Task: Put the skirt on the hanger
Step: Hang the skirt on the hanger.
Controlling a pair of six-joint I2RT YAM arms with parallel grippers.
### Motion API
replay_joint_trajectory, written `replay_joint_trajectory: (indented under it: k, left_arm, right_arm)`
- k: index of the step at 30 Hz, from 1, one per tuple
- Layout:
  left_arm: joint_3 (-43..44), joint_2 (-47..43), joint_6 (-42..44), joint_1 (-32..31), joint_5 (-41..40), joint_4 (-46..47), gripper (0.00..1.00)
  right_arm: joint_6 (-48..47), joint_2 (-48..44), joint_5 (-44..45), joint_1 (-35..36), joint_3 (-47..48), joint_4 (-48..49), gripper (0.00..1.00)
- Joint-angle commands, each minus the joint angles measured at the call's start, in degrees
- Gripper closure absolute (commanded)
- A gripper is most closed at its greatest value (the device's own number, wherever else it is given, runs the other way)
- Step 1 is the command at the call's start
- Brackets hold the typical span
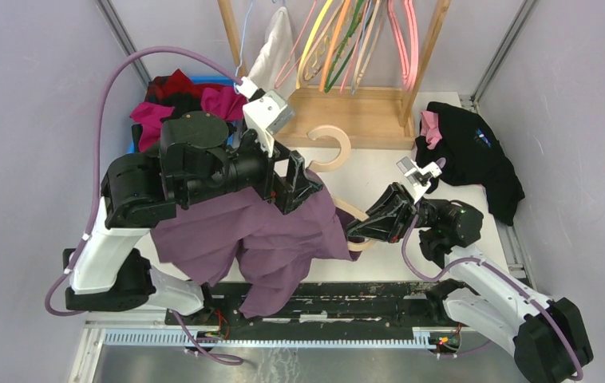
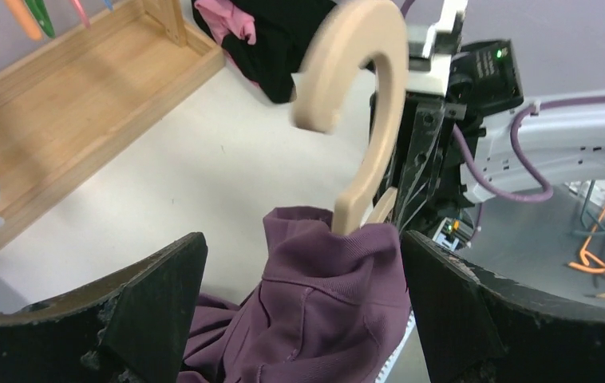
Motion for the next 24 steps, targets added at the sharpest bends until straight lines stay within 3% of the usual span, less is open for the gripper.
replay_joint_trajectory:
  k: [1,11,18,21,24]
  left_arm:
    - [-3.51,-2.32,1.59,-0.15,2.79,1.19,0.03]
    - [-10.22,-5.50,0.03,-0.13,13.07,1.71,0.03]
    - [-14.40,-7.51,-1.71,-0.14,13.23,0.86,0.03]
    - [-15.54,-7.89,-2.59,-0.13,11.85,-0.35,0.09]
    - [-17.36,-8.05,-3.11,-0.15,10.77,-0.97,0.30]
  right_arm:
    - [1.71,-0.77,0.94,0.32,5.22,10.96,0.99]
    - [2.51,-1.12,-0.14,0.28,5.09,10.94,0.99]
    - [3.16,-1.58,-0.87,0.33,5.03,10.83,0.99]
    - [3.25,-2.02,-0.86,0.29,4.63,10.90,0.99]
    - [3.05,-2.64,-0.55,0.32,4.13,10.90,0.99]
